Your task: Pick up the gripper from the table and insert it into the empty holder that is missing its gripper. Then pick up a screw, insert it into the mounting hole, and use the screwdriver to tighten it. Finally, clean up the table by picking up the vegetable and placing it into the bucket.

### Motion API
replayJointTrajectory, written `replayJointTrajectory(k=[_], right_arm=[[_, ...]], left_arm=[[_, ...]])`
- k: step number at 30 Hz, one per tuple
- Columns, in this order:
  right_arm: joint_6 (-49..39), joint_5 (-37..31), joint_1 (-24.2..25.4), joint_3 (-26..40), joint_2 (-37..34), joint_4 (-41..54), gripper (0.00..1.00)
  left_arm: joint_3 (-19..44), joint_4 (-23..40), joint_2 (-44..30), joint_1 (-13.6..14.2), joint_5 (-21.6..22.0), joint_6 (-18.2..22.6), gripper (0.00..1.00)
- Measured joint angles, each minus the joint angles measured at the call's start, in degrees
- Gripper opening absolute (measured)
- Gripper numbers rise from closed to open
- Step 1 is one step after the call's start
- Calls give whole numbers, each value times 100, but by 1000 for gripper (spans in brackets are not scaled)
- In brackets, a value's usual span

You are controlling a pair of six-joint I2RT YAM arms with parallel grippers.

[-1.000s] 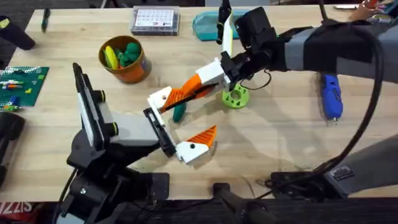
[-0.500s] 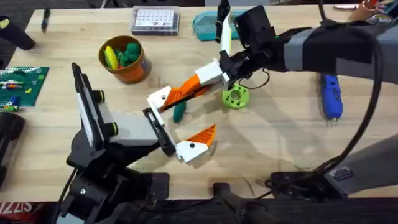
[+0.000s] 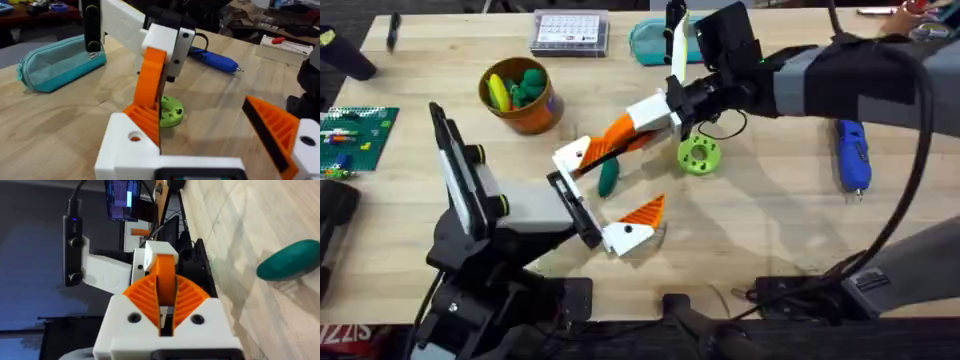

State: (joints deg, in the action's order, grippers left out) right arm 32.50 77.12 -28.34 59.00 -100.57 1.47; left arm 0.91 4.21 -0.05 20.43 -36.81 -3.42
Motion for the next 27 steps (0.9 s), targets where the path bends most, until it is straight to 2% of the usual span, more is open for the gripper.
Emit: replayJointTrajectory(k=[15,23,25,27], right_arm=[[66,50,-122,0,0,-23,303],[76,95,-122,0,0,-34,587],[84,98,-122,0,1,-34,709],[79,109,-122,0,2,-36,884]], left_arm=[[0,4,1,7,-142,-4,991],[0,4,1,7,-160,-6,991],[0,4,1,7,-159,-6,991],[0,4,-1,7,-160,-7,991]])
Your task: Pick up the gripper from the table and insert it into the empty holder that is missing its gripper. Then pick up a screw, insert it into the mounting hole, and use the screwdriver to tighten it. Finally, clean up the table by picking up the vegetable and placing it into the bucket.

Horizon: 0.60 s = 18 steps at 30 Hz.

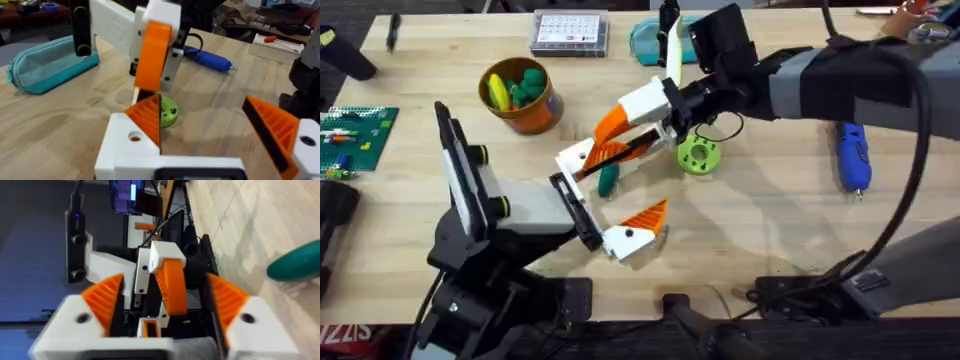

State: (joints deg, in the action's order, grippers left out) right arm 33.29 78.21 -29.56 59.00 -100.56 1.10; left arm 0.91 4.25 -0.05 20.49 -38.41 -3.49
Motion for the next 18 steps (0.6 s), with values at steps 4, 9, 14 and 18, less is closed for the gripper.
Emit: replayJointTrajectory(k=[4,9,14,18], right_arm=[[-5,5,22,0,-1,-9,991],[-5,0,194,0,-2,-9,993],[-5,-21,629,0,0,-9,993],[-5,-44,759,0,-1,-9,993]], left_arm=[[0,0,2,0,0,0,991],[0,0,2,0,0,2,991],[0,0,0,0,0,2,991],[0,0,2,0,0,2,991]])
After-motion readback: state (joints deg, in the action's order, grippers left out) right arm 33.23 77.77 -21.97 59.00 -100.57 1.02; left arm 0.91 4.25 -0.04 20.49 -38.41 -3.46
